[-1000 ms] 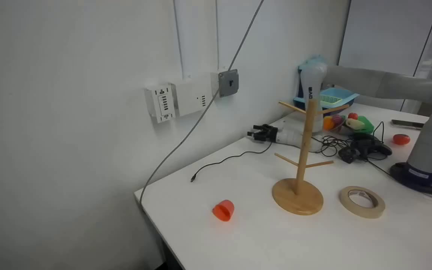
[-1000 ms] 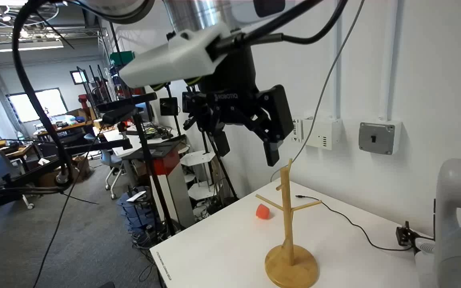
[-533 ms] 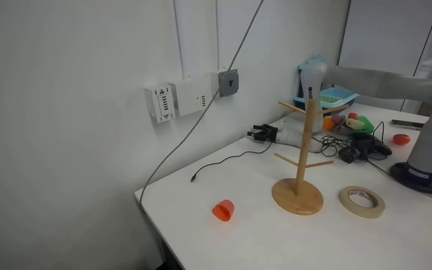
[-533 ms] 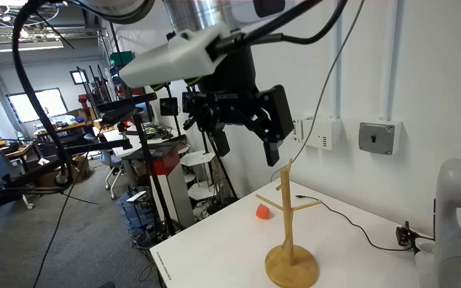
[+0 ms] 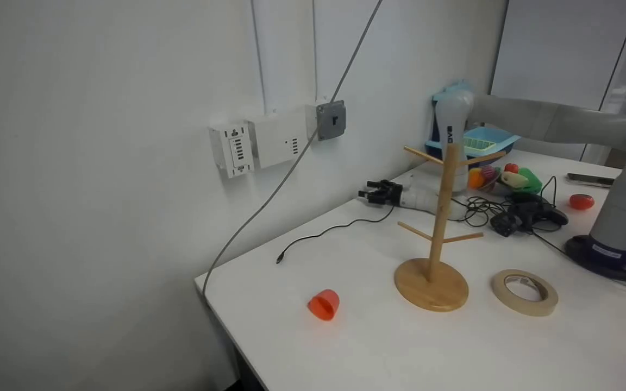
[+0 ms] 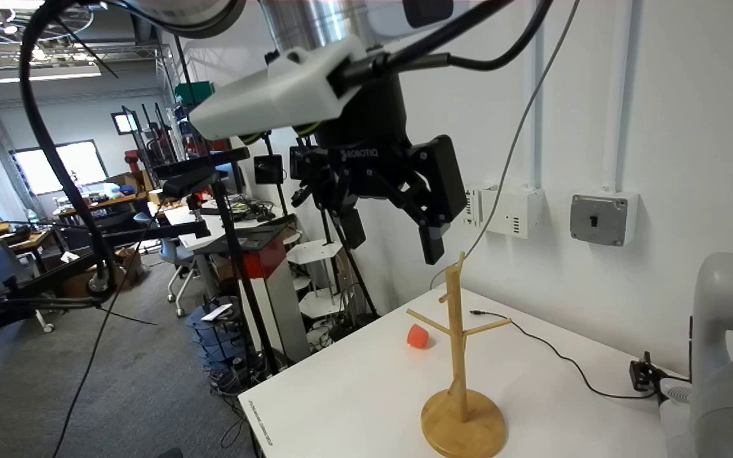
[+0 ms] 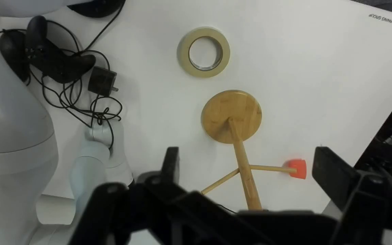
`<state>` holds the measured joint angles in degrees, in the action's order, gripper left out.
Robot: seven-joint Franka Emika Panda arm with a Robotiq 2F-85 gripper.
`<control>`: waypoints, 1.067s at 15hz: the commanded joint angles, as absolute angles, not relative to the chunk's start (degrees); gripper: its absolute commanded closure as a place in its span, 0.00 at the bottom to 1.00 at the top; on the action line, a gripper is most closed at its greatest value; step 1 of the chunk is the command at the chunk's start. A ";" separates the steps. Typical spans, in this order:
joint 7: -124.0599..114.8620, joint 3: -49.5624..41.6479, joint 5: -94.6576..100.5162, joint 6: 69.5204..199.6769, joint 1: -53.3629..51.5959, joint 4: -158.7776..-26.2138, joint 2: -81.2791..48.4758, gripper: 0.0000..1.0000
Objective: Pick up the seal tape and put it on the wooden object
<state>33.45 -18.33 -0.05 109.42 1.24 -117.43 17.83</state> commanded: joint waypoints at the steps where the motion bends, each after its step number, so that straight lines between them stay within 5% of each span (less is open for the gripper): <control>1: 33.67 -16.74 -0.41 109.16 2.98 -117.22 17.49 0.00; 16: 28.66 -9.60 5.13 117.14 3.05 -128.94 10.39 0.00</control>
